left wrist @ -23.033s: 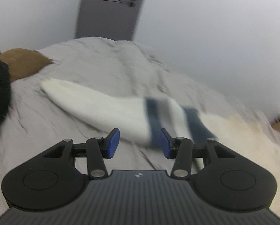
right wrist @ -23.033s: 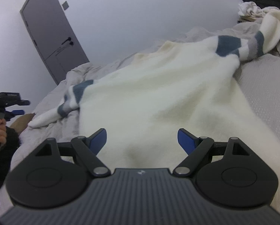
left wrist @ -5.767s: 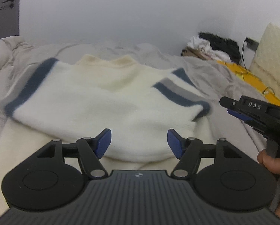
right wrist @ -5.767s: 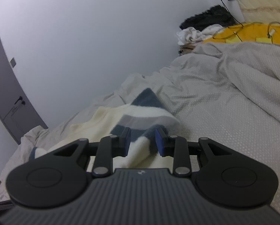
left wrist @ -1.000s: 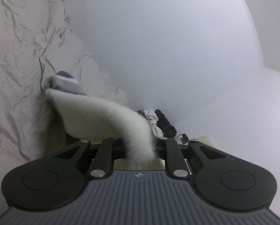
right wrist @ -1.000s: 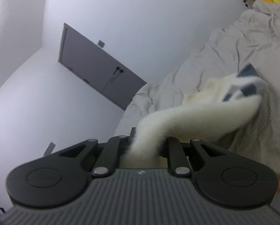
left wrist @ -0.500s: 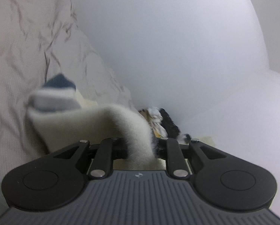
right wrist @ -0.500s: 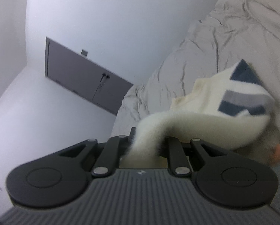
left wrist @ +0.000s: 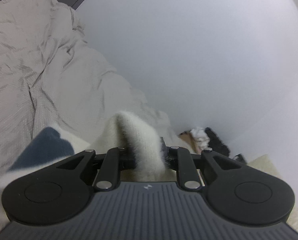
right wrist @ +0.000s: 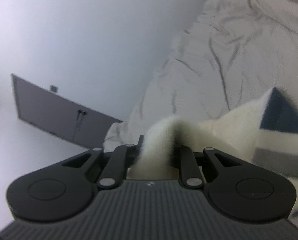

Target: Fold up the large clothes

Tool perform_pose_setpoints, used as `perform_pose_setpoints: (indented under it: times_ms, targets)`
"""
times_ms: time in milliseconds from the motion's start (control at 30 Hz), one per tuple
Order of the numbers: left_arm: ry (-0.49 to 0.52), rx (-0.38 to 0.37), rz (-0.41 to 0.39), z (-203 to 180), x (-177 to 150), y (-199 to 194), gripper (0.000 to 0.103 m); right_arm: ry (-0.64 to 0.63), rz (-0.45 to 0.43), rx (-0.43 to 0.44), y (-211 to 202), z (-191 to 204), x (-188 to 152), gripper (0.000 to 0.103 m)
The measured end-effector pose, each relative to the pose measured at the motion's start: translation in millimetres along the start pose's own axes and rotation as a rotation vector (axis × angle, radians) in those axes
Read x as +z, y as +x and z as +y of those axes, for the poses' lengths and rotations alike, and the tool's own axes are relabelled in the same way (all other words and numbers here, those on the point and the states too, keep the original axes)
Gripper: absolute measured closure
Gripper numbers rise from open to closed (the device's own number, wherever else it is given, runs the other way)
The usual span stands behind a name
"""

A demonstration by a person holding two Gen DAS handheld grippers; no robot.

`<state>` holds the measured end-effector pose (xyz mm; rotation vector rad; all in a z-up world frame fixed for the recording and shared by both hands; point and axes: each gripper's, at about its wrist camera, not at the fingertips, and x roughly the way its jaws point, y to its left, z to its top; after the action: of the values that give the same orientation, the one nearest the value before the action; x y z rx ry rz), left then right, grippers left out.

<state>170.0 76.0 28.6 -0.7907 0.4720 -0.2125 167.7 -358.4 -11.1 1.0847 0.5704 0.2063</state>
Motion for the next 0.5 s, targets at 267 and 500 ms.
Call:
perform_pose_setpoints:
  times_ms: [267, 500]
  targets:
    - [0.001, 0.017, 0.05, 62, -1, 82, 0.082, -0.004, 0.033, -0.035, 74, -48, 6, 0.084]
    - [0.002, 0.038, 0.099, 99, 0, 136, 0.082, 0.001, 0.072, -0.061, 121, -71, 19, 0.084]
